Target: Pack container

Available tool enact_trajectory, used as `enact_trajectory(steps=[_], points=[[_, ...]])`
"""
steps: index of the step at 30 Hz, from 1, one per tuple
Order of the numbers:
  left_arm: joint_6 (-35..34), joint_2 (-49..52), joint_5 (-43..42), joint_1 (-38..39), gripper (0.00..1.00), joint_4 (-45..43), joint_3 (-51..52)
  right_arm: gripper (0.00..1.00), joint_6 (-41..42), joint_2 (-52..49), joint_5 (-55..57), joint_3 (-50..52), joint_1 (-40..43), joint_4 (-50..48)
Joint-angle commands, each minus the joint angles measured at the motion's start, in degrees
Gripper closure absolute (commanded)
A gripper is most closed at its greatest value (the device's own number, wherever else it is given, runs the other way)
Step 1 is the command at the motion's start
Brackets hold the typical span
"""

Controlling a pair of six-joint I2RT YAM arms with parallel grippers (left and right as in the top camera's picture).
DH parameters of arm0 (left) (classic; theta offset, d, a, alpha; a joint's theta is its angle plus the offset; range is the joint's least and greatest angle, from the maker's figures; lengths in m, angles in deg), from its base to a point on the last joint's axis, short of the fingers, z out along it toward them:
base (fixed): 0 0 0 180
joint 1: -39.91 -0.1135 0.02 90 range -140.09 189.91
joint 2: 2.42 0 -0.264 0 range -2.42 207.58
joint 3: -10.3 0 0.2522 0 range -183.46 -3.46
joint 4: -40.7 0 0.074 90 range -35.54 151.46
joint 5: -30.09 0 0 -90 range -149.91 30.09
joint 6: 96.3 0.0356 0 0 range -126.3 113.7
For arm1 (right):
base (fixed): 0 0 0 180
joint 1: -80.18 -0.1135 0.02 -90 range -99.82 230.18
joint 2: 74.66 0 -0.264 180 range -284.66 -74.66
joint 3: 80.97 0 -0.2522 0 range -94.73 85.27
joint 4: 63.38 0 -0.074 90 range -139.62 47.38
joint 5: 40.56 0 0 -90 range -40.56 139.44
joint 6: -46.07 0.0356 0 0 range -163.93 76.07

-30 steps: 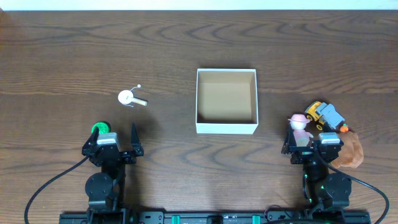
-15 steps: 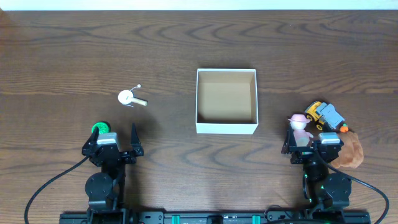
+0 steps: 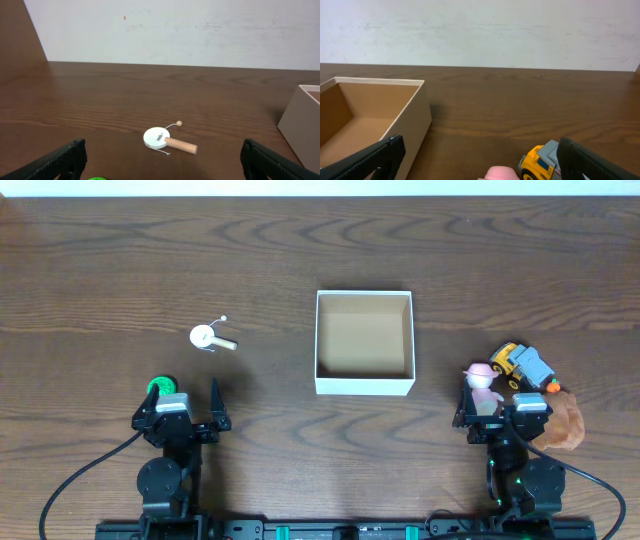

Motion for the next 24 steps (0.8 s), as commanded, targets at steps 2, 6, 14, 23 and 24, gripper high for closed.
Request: enact_trajectory(steps=[2, 6, 14, 23, 24], points=[[-0.26, -0.28, 0.68, -0.24, 0.02, 2.36, 1.01, 0.01, 0.52, 0.33, 0.13, 0.26, 0.35, 0.02], [-0.28, -0.28, 0.66, -0.24, 0.02, 2.36, 1.01, 0.01, 3.8, 0.33, 0.09, 0.26, 0.35, -0.13], [-3.54, -0.28, -0.15, -0.24, 0.02, 2.19, 0.66, 0.01, 9.29, -1.53, -6.08, -4.15, 0.37, 1.27], [-12.55, 7.61, -4.52, -0.24, 0.02, 16.98, -14.01, 0.01, 3.26, -22.51, -5.22, -30.82, 1.75, 20.61], [-12.55, 9.49, -4.48, -0.24, 0.02, 18.93, -16.44, 0.01, 2.89, -25.77, -5.25, -33.55, 2.21, 22.36]])
